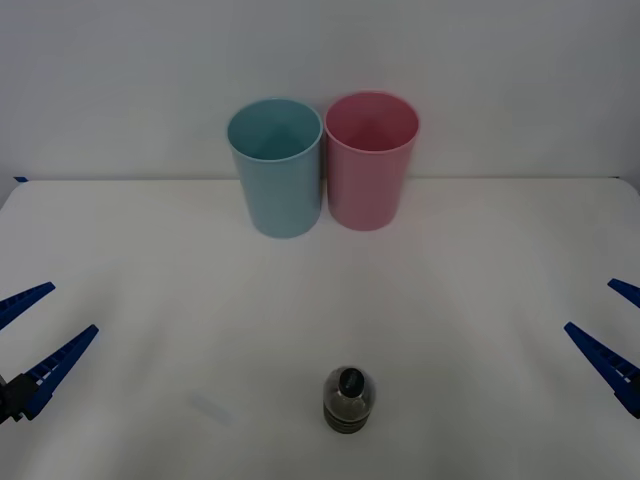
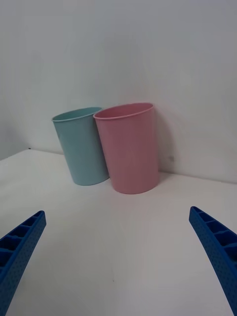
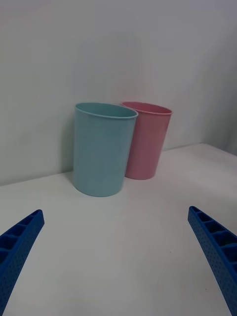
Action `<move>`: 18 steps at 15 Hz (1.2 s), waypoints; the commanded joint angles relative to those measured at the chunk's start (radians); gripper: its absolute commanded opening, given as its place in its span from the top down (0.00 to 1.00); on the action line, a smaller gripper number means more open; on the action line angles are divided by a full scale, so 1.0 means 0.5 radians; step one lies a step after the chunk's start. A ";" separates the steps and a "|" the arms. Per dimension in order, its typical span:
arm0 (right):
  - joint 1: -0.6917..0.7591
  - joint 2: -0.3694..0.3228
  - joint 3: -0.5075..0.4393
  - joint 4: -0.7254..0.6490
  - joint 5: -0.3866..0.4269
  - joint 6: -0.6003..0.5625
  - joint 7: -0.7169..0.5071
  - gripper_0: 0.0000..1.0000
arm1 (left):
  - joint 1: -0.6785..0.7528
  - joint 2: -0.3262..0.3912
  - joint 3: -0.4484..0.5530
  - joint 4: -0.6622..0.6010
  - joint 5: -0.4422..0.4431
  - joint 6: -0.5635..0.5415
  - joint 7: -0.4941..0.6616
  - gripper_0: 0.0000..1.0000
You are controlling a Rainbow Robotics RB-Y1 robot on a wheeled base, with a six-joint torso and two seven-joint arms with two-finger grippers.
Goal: Grasp the object on the table and drop it into the matching bin: aluminum can to the light blue bin, PET bottle to the pink bin.
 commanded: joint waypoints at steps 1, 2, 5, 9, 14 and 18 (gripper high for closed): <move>-0.017 0.008 0.007 -0.003 -0.002 0.011 -0.003 0.00 | 0.000 0.000 0.000 0.000 0.000 0.000 0.000 0.00; -0.011 -0.001 0.032 -0.010 -0.018 0.023 -0.009 0.00 | 0.000 0.000 0.000 0.000 0.000 0.000 0.000 0.00; -0.011 -0.029 0.078 0.000 -0.033 0.035 -0.018 0.00 | 0.000 0.000 0.000 0.000 0.000 0.000 0.000 0.00; -0.042 -0.124 0.210 0.135 -0.033 -0.057 0.034 0.00 | 0.000 0.000 0.000 0.000 0.000 0.000 0.000 0.00; -0.075 -0.246 0.409 0.227 -0.033 -0.232 0.138 0.00 | 0.000 0.000 0.000 0.000 0.000 0.000 0.000 0.00; -0.081 -0.289 0.562 0.227 -0.033 -0.238 0.334 0.00 | 0.000 0.000 0.000 0.000 0.000 0.000 0.000 0.00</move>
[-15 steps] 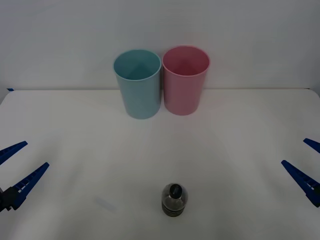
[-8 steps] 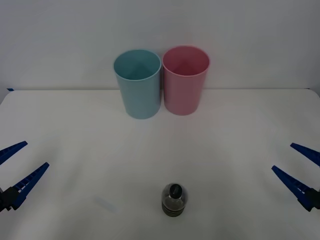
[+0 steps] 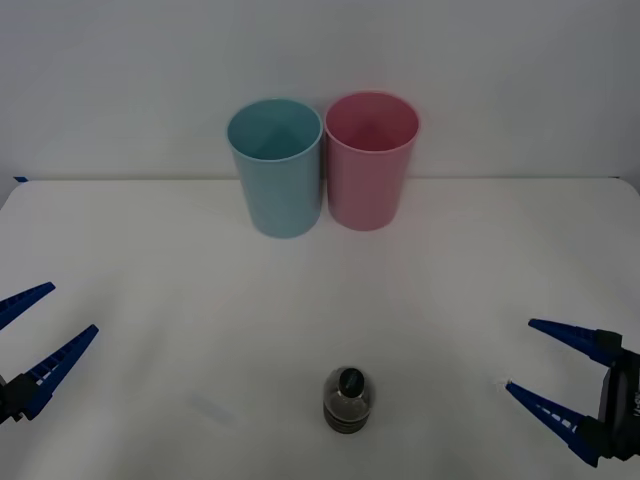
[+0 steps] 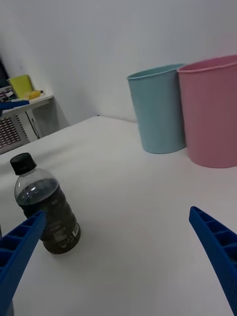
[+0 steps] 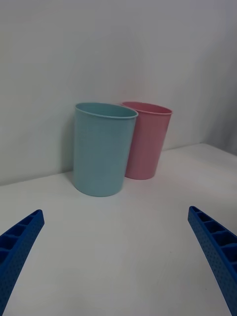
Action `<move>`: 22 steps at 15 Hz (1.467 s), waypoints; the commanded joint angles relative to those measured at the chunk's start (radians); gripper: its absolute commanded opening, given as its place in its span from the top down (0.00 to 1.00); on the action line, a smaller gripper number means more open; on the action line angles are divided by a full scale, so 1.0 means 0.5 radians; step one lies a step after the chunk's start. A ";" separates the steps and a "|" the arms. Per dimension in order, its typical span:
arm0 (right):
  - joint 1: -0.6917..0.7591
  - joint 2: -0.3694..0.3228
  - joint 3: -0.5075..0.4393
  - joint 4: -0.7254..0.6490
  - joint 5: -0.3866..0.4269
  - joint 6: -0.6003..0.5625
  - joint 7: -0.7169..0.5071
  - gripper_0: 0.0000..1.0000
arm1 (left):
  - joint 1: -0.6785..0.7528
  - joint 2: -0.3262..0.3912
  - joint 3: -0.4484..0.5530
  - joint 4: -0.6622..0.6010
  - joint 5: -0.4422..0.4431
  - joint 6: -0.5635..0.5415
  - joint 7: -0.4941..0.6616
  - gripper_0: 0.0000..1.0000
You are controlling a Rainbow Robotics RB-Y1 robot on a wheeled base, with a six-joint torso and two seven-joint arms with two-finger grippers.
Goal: Grasp the object on the table and drop it into the matching bin: aluminum can to the light blue bin, PET bottle to the pink bin.
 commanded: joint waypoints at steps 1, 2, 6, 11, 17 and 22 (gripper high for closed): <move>-0.005 -0.031 0.117 0.000 0.000 0.014 0.163 0.00 | 0.000 0.000 0.000 0.000 0.000 0.000 0.000 0.00; -0.005 -0.043 0.169 0.000 0.000 0.035 0.219 0.00 | 0.000 0.000 0.000 0.000 0.000 0.000 0.000 0.00; -0.030 -0.104 0.439 0.000 0.000 0.210 0.295 0.00 | 0.000 0.000 0.000 0.000 0.000 0.000 0.000 0.00; -0.091 -0.092 0.752 0.000 0.003 0.505 0.396 0.00 | 0.000 0.000 0.000 0.000 0.000 0.000 0.000 0.00; -0.199 -0.089 1.037 0.000 0.006 0.713 0.507 0.00 | 0.000 0.000 0.000 0.000 0.000 0.000 0.000 0.00; -0.266 -0.083 1.212 0.000 0.037 0.861 0.562 0.00 | 0.000 0.000 0.000 0.000 0.000 0.000 0.000 0.00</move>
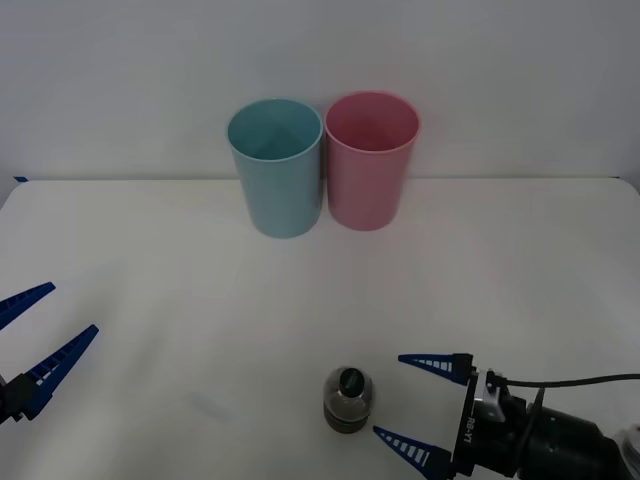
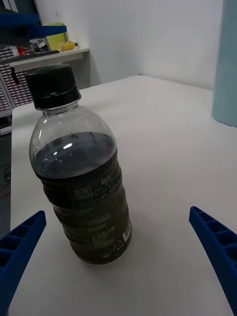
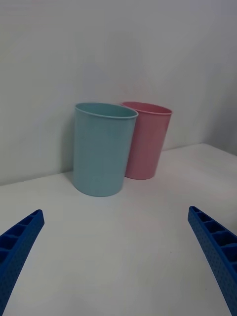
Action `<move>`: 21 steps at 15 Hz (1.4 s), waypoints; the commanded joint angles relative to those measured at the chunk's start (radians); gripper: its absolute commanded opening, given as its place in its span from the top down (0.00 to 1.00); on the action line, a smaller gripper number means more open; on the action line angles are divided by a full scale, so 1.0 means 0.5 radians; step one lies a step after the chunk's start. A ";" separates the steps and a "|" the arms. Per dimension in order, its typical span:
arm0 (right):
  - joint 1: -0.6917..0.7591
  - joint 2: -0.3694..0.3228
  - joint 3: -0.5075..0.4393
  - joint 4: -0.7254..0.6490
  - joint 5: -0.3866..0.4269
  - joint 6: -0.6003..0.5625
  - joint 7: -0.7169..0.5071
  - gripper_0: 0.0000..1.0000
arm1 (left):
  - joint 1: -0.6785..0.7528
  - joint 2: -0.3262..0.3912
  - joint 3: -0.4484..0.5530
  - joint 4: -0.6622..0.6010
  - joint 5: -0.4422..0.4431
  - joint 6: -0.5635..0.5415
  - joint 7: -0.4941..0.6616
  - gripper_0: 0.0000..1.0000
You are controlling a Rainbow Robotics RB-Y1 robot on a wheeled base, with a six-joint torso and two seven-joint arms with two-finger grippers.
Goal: Grasp the object on the table and drop it into the matching bin: aluminum can to the light blue bin, PET bottle to the pink bin.
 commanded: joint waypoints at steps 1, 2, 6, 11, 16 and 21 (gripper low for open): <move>-0.037 -0.002 0.090 0.000 0.003 0.071 0.029 0.00 | 0.000 0.000 0.000 0.000 0.000 0.000 0.000 0.00; -0.043 0.008 0.105 0.000 0.012 0.081 0.035 0.00 | 0.000 0.000 0.000 0.000 0.000 0.000 0.000 0.00; -0.059 0.100 0.136 0.000 0.111 0.099 0.038 0.00 | 0.000 0.000 0.000 0.000 0.000 0.000 0.000 0.00; -0.083 0.195 0.188 0.000 0.203 0.176 0.038 0.00 | 0.000 0.000 0.000 0.000 0.000 0.000 0.000 0.00; -0.089 0.204 0.222 0.000 0.206 0.243 0.072 0.87 | 0.000 0.000 0.000 0.000 0.000 0.000 0.000 0.00; -0.092 0.210 0.225 0.000 0.203 0.249 0.106 1.00 | 0.000 0.000 0.000 0.000 0.000 0.000 0.000 0.00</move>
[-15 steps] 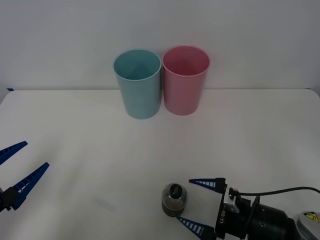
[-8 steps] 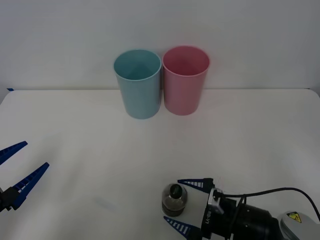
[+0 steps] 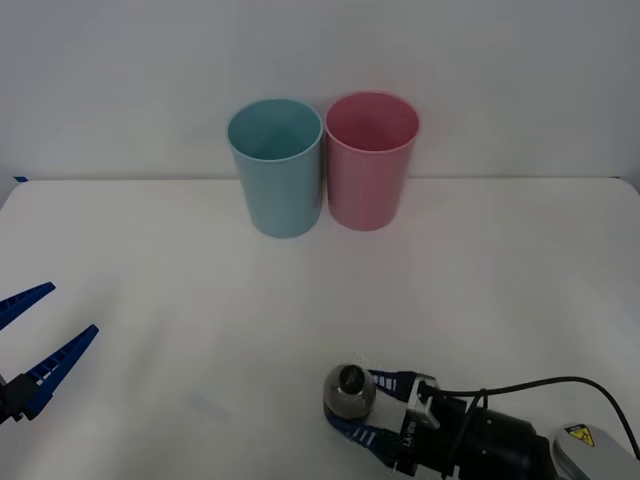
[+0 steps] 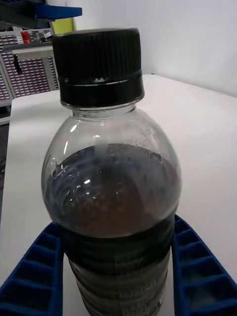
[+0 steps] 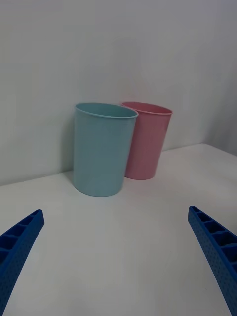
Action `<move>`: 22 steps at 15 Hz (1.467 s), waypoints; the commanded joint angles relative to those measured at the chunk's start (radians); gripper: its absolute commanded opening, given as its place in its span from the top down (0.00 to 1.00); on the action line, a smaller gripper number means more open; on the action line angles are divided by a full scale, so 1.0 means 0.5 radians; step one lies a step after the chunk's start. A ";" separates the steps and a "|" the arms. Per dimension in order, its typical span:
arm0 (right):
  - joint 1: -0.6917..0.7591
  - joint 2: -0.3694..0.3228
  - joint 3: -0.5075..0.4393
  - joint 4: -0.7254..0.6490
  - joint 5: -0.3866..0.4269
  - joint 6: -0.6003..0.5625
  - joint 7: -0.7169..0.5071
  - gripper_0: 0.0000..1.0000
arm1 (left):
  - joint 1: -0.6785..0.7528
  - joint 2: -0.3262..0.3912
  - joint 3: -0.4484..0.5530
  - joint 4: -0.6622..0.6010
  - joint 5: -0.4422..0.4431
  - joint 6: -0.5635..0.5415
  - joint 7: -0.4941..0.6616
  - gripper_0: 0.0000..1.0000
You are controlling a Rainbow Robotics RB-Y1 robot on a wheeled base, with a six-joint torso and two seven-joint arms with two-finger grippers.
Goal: Grasp the object on the table and drop it into the matching bin: aluminum can to the light blue bin, PET bottle to the pink bin.
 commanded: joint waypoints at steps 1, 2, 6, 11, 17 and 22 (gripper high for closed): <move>-0.004 0.003 -0.003 0.000 0.000 -0.005 0.006 1.00 | 0.000 0.000 0.000 0.000 0.000 0.000 0.000 0.00; -0.004 0.003 0.000 0.000 -0.003 -0.005 0.003 1.00 | 0.000 0.000 0.000 0.000 0.000 0.000 0.000 0.00; -0.007 0.006 -0.086 0.000 -0.009 -0.070 0.000 1.00 | 0.000 0.000 0.000 0.000 0.000 0.000 0.000 0.00; 0.011 0.046 -0.381 0.000 -0.070 -0.211 -0.027 1.00 | 0.000 0.000 0.000 0.000 0.000 0.000 0.000 0.00; 0.020 0.074 -0.602 -0.111 -0.107 -0.266 -0.199 1.00 | 0.000 0.000 0.000 0.000 0.000 0.000 0.000 0.00; 0.069 0.071 -0.767 -0.463 -0.107 -0.143 -0.586 1.00 | 0.000 0.000 0.000 0.000 0.000 0.000 0.000 0.00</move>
